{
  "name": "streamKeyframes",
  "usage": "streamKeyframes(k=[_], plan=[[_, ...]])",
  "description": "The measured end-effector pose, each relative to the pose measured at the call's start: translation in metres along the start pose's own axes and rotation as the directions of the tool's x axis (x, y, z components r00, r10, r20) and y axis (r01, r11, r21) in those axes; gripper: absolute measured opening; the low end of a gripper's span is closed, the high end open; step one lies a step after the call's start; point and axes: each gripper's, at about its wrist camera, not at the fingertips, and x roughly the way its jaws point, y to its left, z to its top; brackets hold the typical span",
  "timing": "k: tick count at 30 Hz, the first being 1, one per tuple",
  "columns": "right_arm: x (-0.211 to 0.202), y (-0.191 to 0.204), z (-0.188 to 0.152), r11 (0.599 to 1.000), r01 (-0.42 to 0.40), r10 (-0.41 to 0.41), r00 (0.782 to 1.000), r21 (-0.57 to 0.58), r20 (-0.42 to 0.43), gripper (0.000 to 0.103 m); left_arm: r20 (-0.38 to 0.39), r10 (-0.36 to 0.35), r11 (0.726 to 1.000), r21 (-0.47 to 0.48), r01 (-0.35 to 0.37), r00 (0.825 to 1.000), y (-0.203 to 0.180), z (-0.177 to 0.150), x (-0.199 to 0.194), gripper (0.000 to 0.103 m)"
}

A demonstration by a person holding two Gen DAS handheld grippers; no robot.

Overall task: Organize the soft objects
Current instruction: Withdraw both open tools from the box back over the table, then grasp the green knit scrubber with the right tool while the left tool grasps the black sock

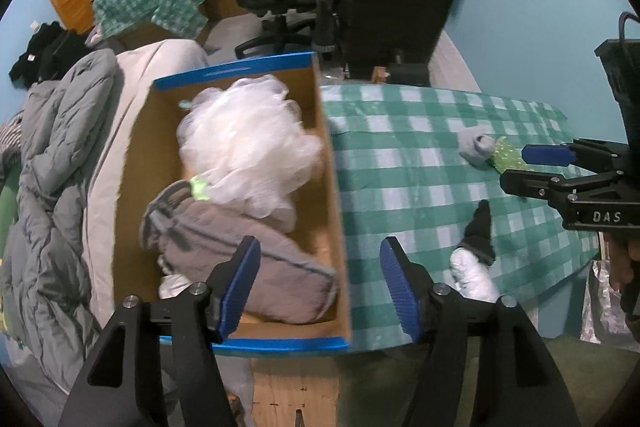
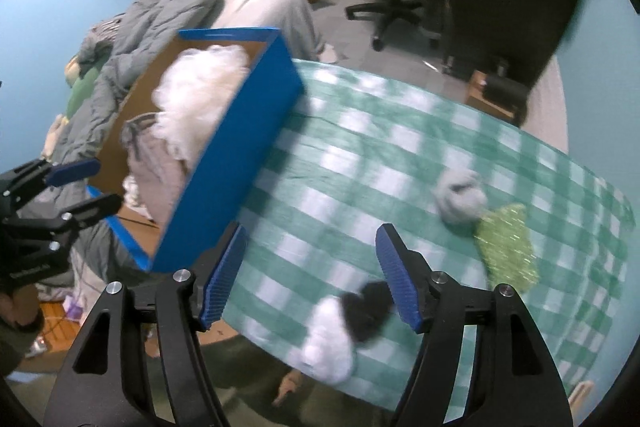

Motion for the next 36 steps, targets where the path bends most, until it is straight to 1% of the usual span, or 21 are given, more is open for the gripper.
streamKeyframes(k=[8, 11, 12, 17, 21, 22, 26, 27, 32, 36], plan=[[-0.019, -0.065, -0.017, 0.994, 0.073, -0.073, 0.997, 0.078, -0.001, 0.068, -0.023, -0.037, 0.998, 0.050, 0.038, 0.999, -0.043, 0.010, 0.011, 0.064], [-0.026, -0.087, -0.022, 0.990, 0.094, -0.095, 0.996, 0.101, 0.001, 0.068, -0.028, -0.048, 0.996, 0.070, 0.049, 0.998, -0.059, 0.013, 0.016, 0.069], [-0.027, -0.093, -0.023, 0.990, 0.099, -0.100, 0.995, 0.104, 0.001, 0.068, -0.030, -0.051, 0.996, 0.076, 0.053, 0.998, -0.066, 0.015, 0.018, 0.070], [-0.033, -0.120, -0.028, 0.986, 0.128, -0.129, 0.992, 0.110, -0.004, 0.068, -0.046, -0.066, 0.992, 0.101, 0.070, 0.997, -0.089, 0.021, 0.028, 0.070], [-0.034, -0.134, -0.030, 0.984, 0.141, -0.141, 0.990, 0.105, -0.011, 0.068, -0.058, -0.073, 0.991, 0.112, 0.079, 0.996, -0.103, 0.027, 0.034, 0.072], [-0.034, -0.138, -0.031, 0.984, 0.144, -0.144, 0.990, 0.103, -0.014, 0.068, -0.061, -0.074, 0.990, 0.116, 0.081, 0.995, -0.106, 0.028, 0.036, 0.074], [-0.030, -0.152, -0.033, 0.985, 0.147, -0.145, 0.989, 0.093, -0.034, 0.069, -0.074, -0.083, 0.987, 0.132, 0.092, 0.994, -0.118, 0.032, 0.043, 0.078], [-0.027, -0.156, -0.033, 0.985, 0.150, -0.147, 0.988, 0.085, -0.041, 0.069, -0.083, -0.090, 0.986, 0.136, 0.101, 0.992, -0.122, 0.033, 0.047, 0.080], [-0.011, -0.171, -0.036, 0.986, 0.157, -0.153, 0.985, 0.058, -0.075, 0.069, -0.135, -0.102, 0.982, 0.145, 0.122, 0.986, -0.137, 0.035, 0.067, 0.081], [0.008, -0.183, -0.037, 0.988, 0.150, -0.144, 0.983, 0.045, -0.116, 0.069, -0.184, -0.119, 0.976, 0.159, 0.149, 0.976, -0.152, 0.035, 0.086, 0.081]])
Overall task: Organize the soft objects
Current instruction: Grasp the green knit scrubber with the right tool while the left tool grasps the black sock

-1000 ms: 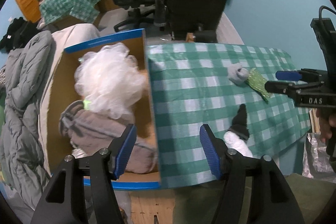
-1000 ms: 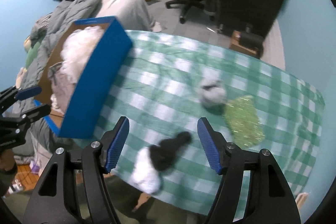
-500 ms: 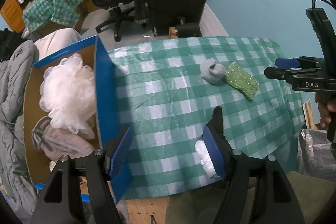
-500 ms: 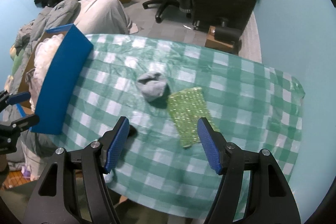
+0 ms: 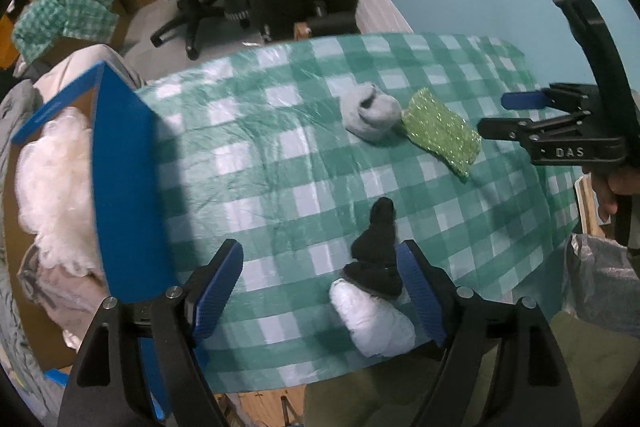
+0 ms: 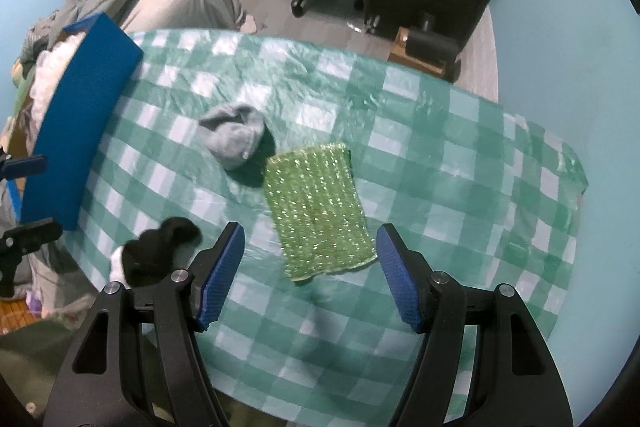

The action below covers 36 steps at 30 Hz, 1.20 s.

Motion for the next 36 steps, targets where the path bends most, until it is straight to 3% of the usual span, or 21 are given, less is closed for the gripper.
streamKeyframes(k=[7, 14, 22, 27, 32, 34, 36], plan=[[0.029, -0.005, 0.004, 0.999, -0.031, 0.030, 0.998, -0.019, -0.052, 0.069, -0.069, 0.032, 0.998, 0.057, -0.028, 0.997, -0.018, 0.003, 0.034, 0.081], [0.053, -0.006, 0.005, 0.998, -0.020, 0.015, 0.996, -0.055, -0.093, 0.069, -0.106, -0.013, 1.000, 0.024, 0.016, 0.994, -0.023, 0.003, 0.056, 0.081], [0.074, -0.007, 0.006, 0.998, -0.010, 0.002, 0.993, -0.066, -0.122, 0.069, -0.125, -0.036, 0.998, 0.050, 0.043, 0.992, -0.033, 0.005, 0.069, 0.082], [0.081, 0.002, 0.006, 0.994, 0.025, -0.037, 0.993, -0.109, -0.109, 0.071, -0.150, -0.054, 0.997, 0.041, 0.061, 0.987, -0.038, 0.006, 0.080, 0.082], [0.085, 0.012, 0.003, 0.989, 0.062, -0.077, 0.991, -0.137, -0.105, 0.070, -0.165, -0.020, 0.997, 0.064, 0.031, 0.986, -0.043, 0.005, 0.092, 0.082], [0.085, 0.014, 0.002, 0.988, 0.075, -0.089, 0.991, -0.136, -0.099, 0.068, -0.167, -0.012, 0.997, 0.068, 0.024, 0.986, -0.045, 0.005, 0.095, 0.078], [0.085, 0.016, 0.001, 0.989, 0.073, -0.086, 0.992, -0.130, -0.097, 0.056, -0.174, -0.009, 0.997, 0.071, 0.021, 0.985, -0.045, 0.005, 0.098, 0.070]])
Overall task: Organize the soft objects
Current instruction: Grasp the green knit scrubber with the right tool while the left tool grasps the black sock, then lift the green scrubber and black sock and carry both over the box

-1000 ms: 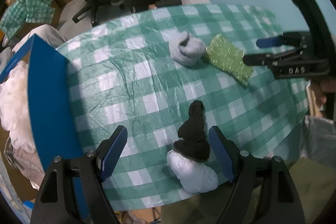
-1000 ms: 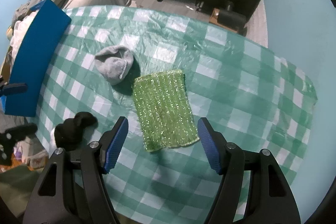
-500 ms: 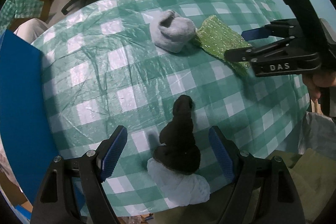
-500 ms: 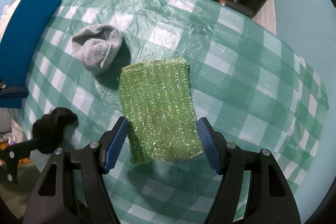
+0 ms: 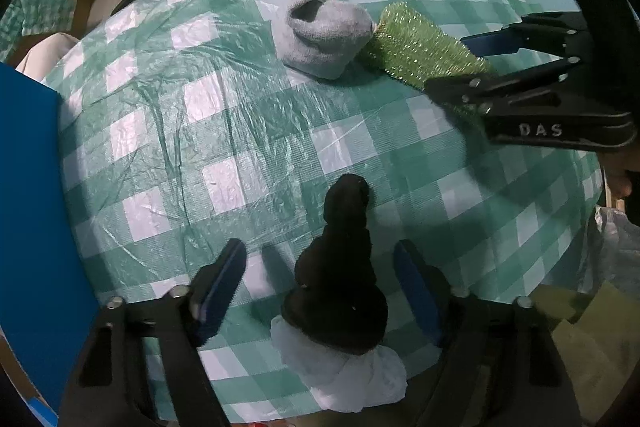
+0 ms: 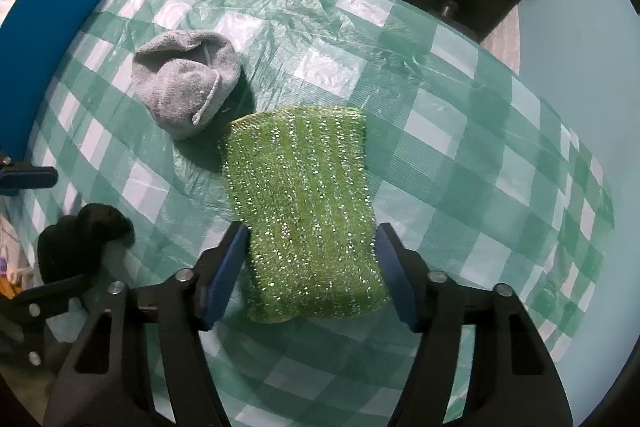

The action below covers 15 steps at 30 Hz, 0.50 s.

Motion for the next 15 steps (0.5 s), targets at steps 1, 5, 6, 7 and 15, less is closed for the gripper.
streamKeyframes(k=[1, 5, 6, 7, 15], plan=[[-0.001, 0.000, 0.000, 1.000, -0.001, 0.001, 1.000, 0.001, 0.000, 0.052, -0.013, 0.012, 1.000, 0.000, -0.012, 1.000, 0.000, 0.001, 0.003, 0.064], [-0.003, 0.002, -0.001, 1.000, -0.006, 0.006, 1.000, 0.006, -0.005, 0.026, -0.020, -0.001, 1.000, -0.015, 0.001, 1.000, 0.001, 0.000, 0.009, 0.044], [-0.005, 0.003, -0.001, 1.000, -0.010, 0.010, 1.000, 0.009, -0.006, 0.019, -0.019, -0.006, 1.000, -0.017, 0.005, 1.000, 0.001, 0.000, 0.009, 0.038], [-0.006, 0.004, -0.001, 1.000, -0.016, 0.016, 1.000, 0.015, -0.009, 0.017, -0.017, -0.005, 1.000, -0.016, 0.005, 1.000, 0.001, 0.001, 0.009, 0.038], [-0.025, -0.004, -0.010, 0.993, -0.073, 0.073, 0.997, 0.087, 0.010, 0.014, 0.027, -0.018, 1.000, -0.022, 0.018, 0.999, 0.020, 0.000, -0.007, 0.035]])
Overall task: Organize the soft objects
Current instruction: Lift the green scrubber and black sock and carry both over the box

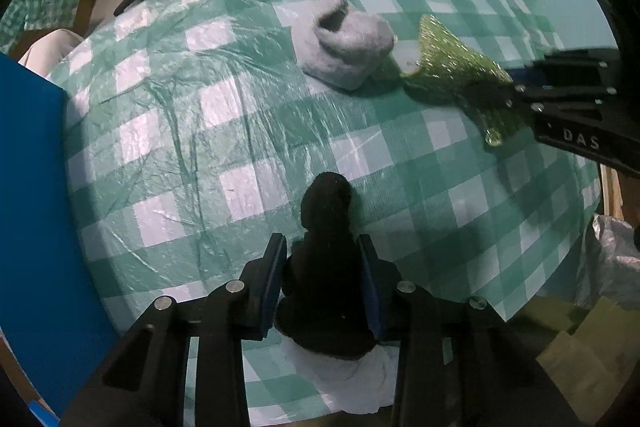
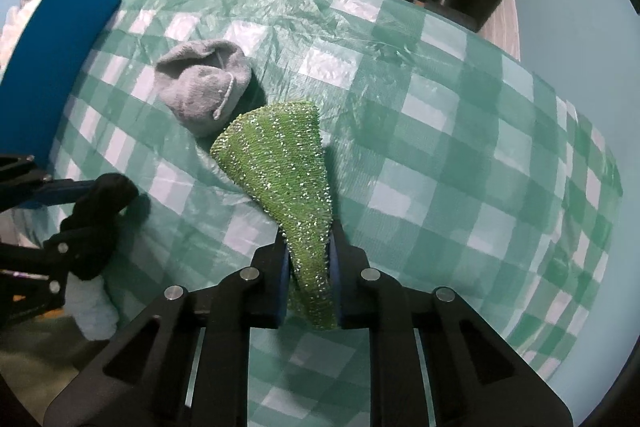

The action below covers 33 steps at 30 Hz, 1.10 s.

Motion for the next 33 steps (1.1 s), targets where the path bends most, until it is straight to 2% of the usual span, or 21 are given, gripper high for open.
streamKeyframes(k=[13, 33], plan=[[-0.026, -0.008, -0.007, 0.997, -0.051, 0.050, 0.998, 0.049, 0.033, 0.014, 0.063, -0.014, 1.000, -0.018, 0.015, 0.998, 0.025, 0.011, -0.030, 0.035], [-0.083, 0.027, -0.015, 0.991, -0.113, 0.105, 0.988, 0.071, 0.115, 0.014, 0.171, 0.004, 1.000, -0.015, -0.001, 0.985, 0.028, -0.012, -0.096, 0.035]])
